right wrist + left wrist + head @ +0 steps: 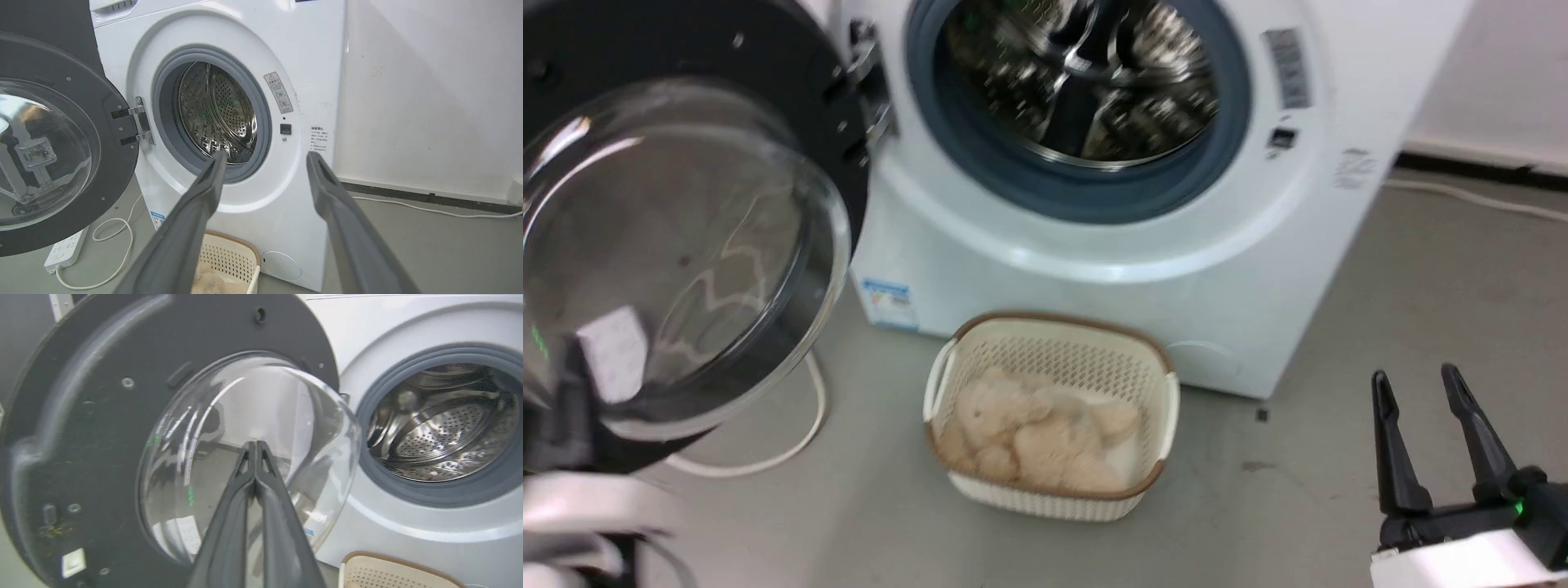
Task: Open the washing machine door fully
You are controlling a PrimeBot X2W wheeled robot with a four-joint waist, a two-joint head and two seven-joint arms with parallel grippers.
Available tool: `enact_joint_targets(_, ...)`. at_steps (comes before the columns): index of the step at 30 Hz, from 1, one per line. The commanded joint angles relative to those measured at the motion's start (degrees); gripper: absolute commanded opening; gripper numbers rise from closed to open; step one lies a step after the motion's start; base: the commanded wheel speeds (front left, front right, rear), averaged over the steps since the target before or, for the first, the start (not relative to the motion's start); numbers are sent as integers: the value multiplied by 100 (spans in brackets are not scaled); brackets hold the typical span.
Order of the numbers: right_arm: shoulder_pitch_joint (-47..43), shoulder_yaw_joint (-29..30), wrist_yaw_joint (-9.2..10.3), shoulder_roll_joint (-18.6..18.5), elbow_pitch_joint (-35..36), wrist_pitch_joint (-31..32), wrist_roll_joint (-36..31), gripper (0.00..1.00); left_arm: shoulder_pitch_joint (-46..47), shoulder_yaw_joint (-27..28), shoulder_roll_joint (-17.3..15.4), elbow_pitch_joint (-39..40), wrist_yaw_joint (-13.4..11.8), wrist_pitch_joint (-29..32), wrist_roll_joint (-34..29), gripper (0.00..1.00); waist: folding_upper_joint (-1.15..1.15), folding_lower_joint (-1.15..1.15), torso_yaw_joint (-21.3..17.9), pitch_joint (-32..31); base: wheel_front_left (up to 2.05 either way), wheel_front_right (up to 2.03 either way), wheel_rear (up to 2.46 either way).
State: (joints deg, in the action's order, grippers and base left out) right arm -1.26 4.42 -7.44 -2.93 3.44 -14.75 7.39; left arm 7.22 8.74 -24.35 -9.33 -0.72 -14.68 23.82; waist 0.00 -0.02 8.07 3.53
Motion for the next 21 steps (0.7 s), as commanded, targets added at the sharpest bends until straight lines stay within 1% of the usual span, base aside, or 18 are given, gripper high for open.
enact_joint_targets(1,-145,29,-5,5,49,-25,-61,100,-266,-188,252,305,-31,-18,-45,0,0,2,-335,-387,0,0,0)
enact_joint_targets(3,-224,32,-5,5,65,-25,-67,100,-463,-372,407,564,-99,24,-136,0,0,2,-425,-452,0,0,0)
enact_joint_targets(4,-252,24,-5,5,59,-25,-59,100,-549,-471,475,669,-130,56,-186,15,0,2,-472,-474,0,0,0)
enact_joint_targets(5,-274,4,-5,5,42,-25,-54,100,-631,-561,545,762,-167,77,-234,70,0,2,-526,-495,0,0,0)
enact_joint_targets(6,-274,4,-5,5,42,-25,-54,100,-631,-561,545,762,-167,77,-234,70,0,2,-526,-495,0,0,0)
enact_joint_targets(7,-297,-26,-5,5,36,-25,-57,100,-765,-753,693,931,-243,105,-336,100,0,2,-612,-519,0,0,0)
enact_joint_targets(8,-297,-26,-5,5,36,-25,-57,100,-765,-753,693,931,-243,105,-336,100,0,2,-612,-519,0,0,0)
enact_joint_targets(9,-315,-29,-5,5,39,-25,-70,100,-870,-897,869,1046,-310,104,-361,100,0,2,-679,-541,0,0,0)
enact_joint_targets(10,-315,-29,-5,5,39,-25,-70,100,-870,-897,869,1046,-310,104,-361,100,0,2,-679,-541,0,0,0)
enact_joint_targets(12,-353,-51,-5,5,43,-25,-73,100,-1009,-1062,1092,1094,-406,86,-402,100,0,2,-770,-566,0,0,0)
enact_joint_targets(21,-517,-117,-5,5,15,-25,-9,100,-1291,-1468,1355,993,-555,14,-782,100,0,2,-901,-612,0,0,0)
